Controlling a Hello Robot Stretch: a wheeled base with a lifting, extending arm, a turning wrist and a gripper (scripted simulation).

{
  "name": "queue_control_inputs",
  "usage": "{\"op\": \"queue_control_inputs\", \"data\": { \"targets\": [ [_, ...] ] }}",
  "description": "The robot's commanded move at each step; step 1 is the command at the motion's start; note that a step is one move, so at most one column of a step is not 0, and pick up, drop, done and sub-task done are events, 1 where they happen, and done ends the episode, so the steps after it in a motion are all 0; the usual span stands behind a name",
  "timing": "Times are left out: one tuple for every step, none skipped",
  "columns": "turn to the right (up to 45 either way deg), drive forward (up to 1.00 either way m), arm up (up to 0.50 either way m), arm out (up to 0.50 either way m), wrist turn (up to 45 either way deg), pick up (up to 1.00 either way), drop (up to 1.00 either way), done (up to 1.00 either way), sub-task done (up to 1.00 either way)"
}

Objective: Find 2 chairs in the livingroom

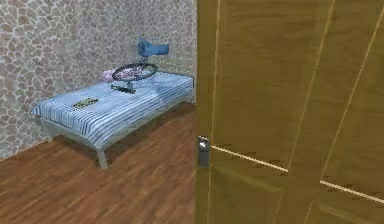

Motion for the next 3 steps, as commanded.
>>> {"op": "queue_control_inputs", "data": {
  "targets": [
    [45.0,0.0,0.0,0.0,0.0,0.0,0.0,0.0,0.0],
    [27.0,0.0,0.0,0.0,0.0,0.0,0.0,0.0,0.0],
    [0.0,1.0,0.0,0.0,0.0,0.0,0.0,0.0,0.0]
  ]
}}
